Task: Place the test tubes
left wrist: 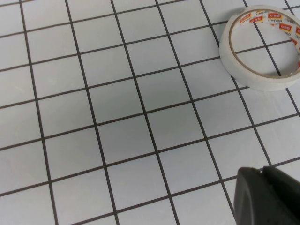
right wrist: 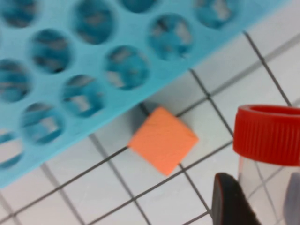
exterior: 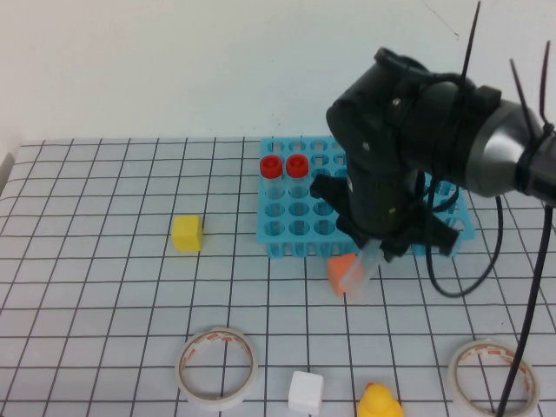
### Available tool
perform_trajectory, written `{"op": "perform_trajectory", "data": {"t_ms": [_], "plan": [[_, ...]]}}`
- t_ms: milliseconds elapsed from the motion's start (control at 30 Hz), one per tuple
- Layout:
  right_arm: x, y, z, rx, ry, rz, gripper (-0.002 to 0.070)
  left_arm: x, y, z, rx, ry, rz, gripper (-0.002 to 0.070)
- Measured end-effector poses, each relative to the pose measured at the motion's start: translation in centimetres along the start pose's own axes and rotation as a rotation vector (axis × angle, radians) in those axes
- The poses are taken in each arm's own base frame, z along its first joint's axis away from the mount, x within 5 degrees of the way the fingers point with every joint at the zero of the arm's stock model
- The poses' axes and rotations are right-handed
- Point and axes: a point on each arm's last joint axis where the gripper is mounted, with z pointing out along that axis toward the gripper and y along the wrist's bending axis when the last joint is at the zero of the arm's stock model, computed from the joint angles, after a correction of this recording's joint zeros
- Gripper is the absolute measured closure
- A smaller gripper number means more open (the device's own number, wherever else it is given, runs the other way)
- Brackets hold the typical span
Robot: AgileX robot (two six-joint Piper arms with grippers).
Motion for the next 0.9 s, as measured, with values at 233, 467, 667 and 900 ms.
{"op": "perform_trajectory", "data": {"t_ms": [233,467,667,900], "plan": [[-1.5,0.4,-4.5,-0.113,-0.072,-0.240,0.0438,0.0,0.0,0.0,0.000,0.000,0.000,0.0676],[-3.3,0.4,-8.1,-0.168,-0.210,-0.391,0.0438,0.0,0.0,0.0,0.000,0.000,0.000,0.0676],[-4.4,0.3,-9.2,-0.135,-0.320,-0.523,0.0438,0.0,0.0,0.0,0.000,0.000,0.000,0.0676],[-5.3,0.1,-9.5,-0.038,-0.425,-0.723,0.0438,0.0,0.0,0.0,0.000,0.000,0.000,0.0676]]}}
